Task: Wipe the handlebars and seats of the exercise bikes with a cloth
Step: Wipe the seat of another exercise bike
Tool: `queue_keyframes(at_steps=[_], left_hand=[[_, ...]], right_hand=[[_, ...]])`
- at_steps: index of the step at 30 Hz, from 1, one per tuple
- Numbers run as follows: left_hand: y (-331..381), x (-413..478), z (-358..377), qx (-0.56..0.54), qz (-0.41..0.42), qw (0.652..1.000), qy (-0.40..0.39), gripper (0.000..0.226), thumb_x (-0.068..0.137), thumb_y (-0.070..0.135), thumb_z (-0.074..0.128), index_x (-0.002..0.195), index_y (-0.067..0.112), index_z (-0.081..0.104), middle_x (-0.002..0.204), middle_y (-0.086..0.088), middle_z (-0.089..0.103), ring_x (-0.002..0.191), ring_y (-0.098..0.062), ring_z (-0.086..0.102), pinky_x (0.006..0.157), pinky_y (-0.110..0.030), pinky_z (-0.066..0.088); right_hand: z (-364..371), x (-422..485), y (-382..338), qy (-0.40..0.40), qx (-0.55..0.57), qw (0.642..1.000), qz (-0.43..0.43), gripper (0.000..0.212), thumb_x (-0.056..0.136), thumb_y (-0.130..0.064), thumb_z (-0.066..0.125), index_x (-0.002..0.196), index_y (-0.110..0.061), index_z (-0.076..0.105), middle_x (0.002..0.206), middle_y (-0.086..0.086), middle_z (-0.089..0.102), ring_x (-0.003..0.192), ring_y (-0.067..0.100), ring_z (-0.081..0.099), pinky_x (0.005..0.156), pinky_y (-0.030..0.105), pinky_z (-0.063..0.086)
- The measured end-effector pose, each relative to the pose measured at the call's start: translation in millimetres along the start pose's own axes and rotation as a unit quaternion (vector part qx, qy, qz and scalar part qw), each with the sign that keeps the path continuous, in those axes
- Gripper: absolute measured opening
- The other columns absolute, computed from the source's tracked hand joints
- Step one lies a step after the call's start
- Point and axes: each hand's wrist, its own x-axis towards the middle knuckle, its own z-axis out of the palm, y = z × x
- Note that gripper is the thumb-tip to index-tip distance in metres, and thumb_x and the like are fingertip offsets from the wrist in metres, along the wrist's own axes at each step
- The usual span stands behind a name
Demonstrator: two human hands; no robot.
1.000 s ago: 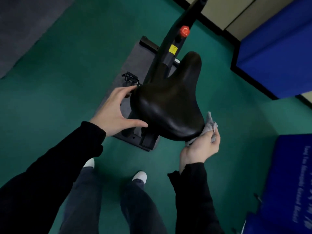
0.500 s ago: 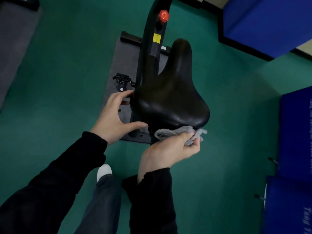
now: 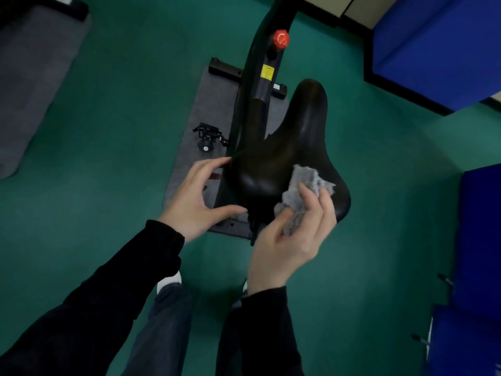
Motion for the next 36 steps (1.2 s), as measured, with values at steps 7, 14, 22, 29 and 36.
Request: queue_keyframes(at_steps=[7, 14, 22, 29, 36], left_hand=[[0.0, -16.7, 30.9, -0.123, -0.048, 0.986, 0.099, 0.083, 0.057, 0.043, 0.074, 0.133, 0.026, 0.044, 0.127, 0.009, 0.048, 0.112, 0.01, 0.046, 0.09, -0.008, 0.037], [2.1, -43.4, 100.9, -0.434, -0.102, 0.872, 0.203, 0.057, 0.059, 0.02, 0.084, 0.112, 0.021, 0.062, 0.103, 0.001, 0.071, 0.098, -0.015, 0.065, 0.086, -0.026, 0.049], [26.1, -41.3, 148.9, -0.539, -0.049, 0.792, 0.283, 0.041, 0.077, 0.004, 0.069, 0.116, 0.016, 0.06, 0.101, 0.0, 0.072, 0.094, -0.011, 0.066, 0.08, -0.017, 0.05], [36.5, -30.0, 175.8, -0.619, -0.047, 0.716, 0.321, 0.058, 0.072, 0.01, 0.076, 0.125, 0.011, 0.054, 0.113, -0.01, 0.063, 0.102, -0.018, 0.061, 0.095, -0.039, 0.047], [34.0, -21.3, 188.2, -0.649, -0.025, 0.679, 0.343, 0.047, 0.066, 0.022, 0.074, 0.112, 0.016, 0.065, 0.109, -0.007, 0.07, 0.103, -0.022, 0.062, 0.103, -0.048, 0.04]], right_hand=[[-29.7, 56.2, 15.8, -0.327, 0.006, 0.93, -0.167, 0.031, 0.086, -0.005, 0.045, 0.112, -0.005, 0.062, 0.123, 0.009, 0.053, 0.121, 0.013, 0.046, 0.108, 0.02, 0.032], [-13.7, 121.1, 10.8, -0.536, 0.039, 0.794, -0.285, 0.031, 0.082, 0.0, 0.054, 0.109, -0.01, 0.064, 0.121, -0.003, 0.051, 0.122, 0.013, 0.049, 0.107, 0.015, 0.03], [23.8, 140.4, -13.6, -0.656, 0.081, 0.622, -0.419, 0.03, 0.083, 0.009, 0.059, 0.106, -0.009, 0.066, 0.12, 0.001, 0.055, 0.121, 0.015, 0.051, 0.106, 0.023, 0.035], [25.0, 142.9, -24.2, -0.717, 0.074, 0.358, -0.593, 0.032, 0.076, 0.011, 0.057, 0.101, -0.006, 0.067, 0.118, 0.009, 0.059, 0.12, 0.026, 0.051, 0.101, 0.039, 0.041], [61.8, 133.2, -47.9, -0.703, 0.044, 0.401, -0.586, 0.022, 0.085, 0.0, 0.057, 0.103, -0.009, 0.066, 0.11, 0.003, 0.062, 0.109, 0.018, 0.057, 0.096, 0.029, 0.043]])
